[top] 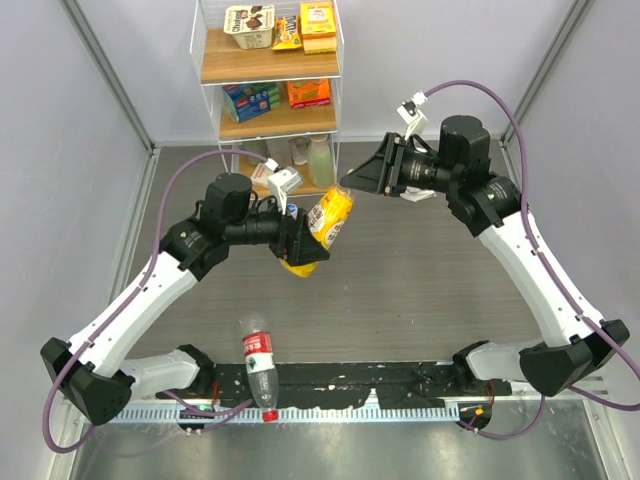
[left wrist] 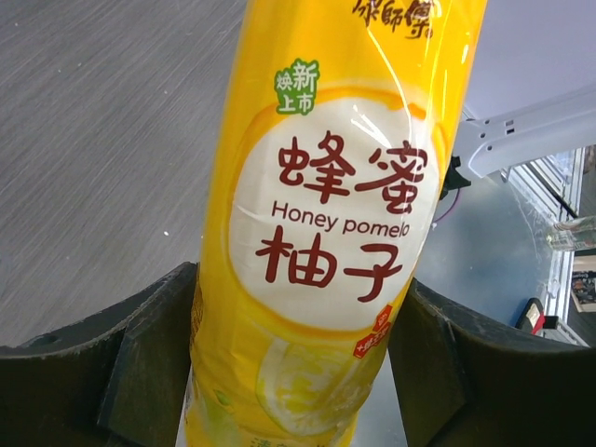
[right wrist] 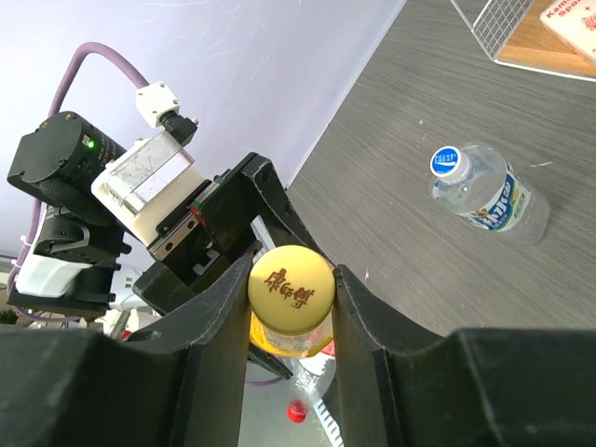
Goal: Unscrew the bottle caps
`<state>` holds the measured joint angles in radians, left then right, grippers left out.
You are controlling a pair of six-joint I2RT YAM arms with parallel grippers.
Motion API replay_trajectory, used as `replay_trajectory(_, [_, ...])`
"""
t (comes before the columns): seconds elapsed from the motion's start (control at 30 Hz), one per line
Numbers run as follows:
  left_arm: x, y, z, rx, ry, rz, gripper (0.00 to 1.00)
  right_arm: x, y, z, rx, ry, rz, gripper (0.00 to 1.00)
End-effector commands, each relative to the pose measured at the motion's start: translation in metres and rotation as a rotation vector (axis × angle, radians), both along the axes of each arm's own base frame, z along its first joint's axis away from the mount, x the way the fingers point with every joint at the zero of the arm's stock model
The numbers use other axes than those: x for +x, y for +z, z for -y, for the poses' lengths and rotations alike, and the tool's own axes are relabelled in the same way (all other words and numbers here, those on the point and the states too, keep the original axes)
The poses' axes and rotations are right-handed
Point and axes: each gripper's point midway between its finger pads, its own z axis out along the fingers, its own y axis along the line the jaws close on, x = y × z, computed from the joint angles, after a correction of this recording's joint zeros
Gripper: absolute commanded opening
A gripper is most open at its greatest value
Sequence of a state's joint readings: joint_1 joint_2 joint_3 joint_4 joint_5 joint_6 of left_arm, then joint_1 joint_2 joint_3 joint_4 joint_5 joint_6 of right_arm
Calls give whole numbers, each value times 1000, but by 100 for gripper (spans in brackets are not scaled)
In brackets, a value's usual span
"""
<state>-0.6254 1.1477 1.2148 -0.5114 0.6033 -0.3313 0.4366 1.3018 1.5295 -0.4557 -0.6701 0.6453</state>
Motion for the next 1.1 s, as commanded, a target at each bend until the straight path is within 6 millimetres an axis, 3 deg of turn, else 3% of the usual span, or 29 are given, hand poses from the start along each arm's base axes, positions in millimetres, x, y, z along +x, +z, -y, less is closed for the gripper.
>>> replay_trajectory(0.0, [2,5,1,-17,13,33,65,-8,26,3,61,7,80,2])
replay_trajectory(0.2, [2,5,3,-20,18,29,53,-9,21,4,60,-1,77,2])
replay_trajectory(0.6, [-3,-2,5,-15,15,12,42,-10,18,6,68,-9,73,2])
replay_trajectory(0.8, [-5,-9,3,5,25,2,71,-9,15,6,67,-7,70,2])
replay_trajectory(1.07, [-9,-21,-3,29,37,-10,82,-10,12,5,68,-7,62,2])
